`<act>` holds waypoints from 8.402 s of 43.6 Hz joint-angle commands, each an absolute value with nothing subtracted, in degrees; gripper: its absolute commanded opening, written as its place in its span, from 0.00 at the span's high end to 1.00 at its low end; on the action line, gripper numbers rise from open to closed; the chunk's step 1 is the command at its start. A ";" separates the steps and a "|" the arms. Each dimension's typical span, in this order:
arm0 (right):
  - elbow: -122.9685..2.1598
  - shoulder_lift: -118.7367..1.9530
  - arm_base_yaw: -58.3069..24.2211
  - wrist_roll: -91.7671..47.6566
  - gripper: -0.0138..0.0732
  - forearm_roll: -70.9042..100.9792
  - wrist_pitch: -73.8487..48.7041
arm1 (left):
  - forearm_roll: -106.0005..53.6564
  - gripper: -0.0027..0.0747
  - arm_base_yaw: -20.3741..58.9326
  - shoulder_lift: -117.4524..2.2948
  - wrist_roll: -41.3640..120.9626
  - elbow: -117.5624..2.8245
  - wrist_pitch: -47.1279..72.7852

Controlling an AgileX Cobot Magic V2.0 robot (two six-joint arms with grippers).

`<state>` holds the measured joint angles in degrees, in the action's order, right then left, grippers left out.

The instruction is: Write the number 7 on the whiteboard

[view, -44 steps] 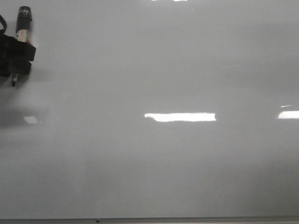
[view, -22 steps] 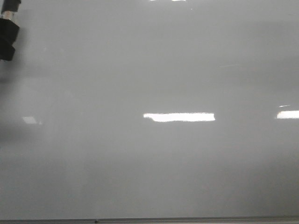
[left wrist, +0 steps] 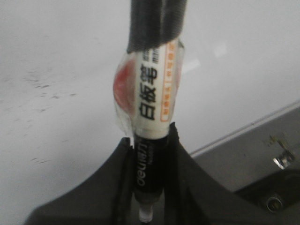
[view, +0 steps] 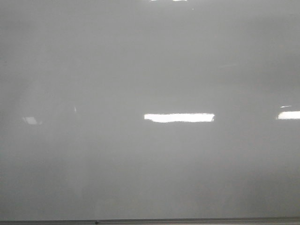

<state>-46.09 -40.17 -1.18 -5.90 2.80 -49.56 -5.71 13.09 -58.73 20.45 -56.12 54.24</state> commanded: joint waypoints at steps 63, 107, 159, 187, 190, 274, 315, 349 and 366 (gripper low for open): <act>-51.76 -61.98 -30.80 -63.80 0.33 42.10 -46.41 | -13.67 0.96 52.21 -79.08 42.84 -68.82 55.79; -51.76 -63.96 -31.10 -63.30 0.92 44.15 -46.01 | -13.67 0.37 51.23 -77.84 40.76 -69.21 56.07; -43.85 -47.86 -19.21 -22.69 0.92 24.71 -28.61 | -19.99 0.37 22.17 -49.21 25.96 -53.17 47.86; -64.94 -75.73 -23.02 -22.79 0.92 24.79 -25.37 | -19.99 0.37 22.17 -49.24 25.96 -53.17 47.76; -65.90 -77.37 -23.02 -22.79 0.92 24.79 -24.28 | -19.99 0.37 22.17 -49.24 25.96 -53.17 47.76; -58.92 -78.00 -21.24 -26.88 0.92 24.68 -33.76 | -20.32 0.37 22.17 -49.24 27.00 -53.17 47.85; -57.04 -60.00 -30.83 -45.90 0.92 25.19 -63.71 | -30.62 0.19 51.54 -75.96 48.71 -69.86 52.76; -57.04 -60.00 -30.83 -45.90 0.87 25.24 -61.34 | -30.49 0.89 51.64 -82.05 51.86 -71.43 51.51; -58.34 -58.39 -27.81 -38.49 0.18 19.00 -61.11 | -17.38 0.96 49.66 -81.44 37.51 -74.09 53.76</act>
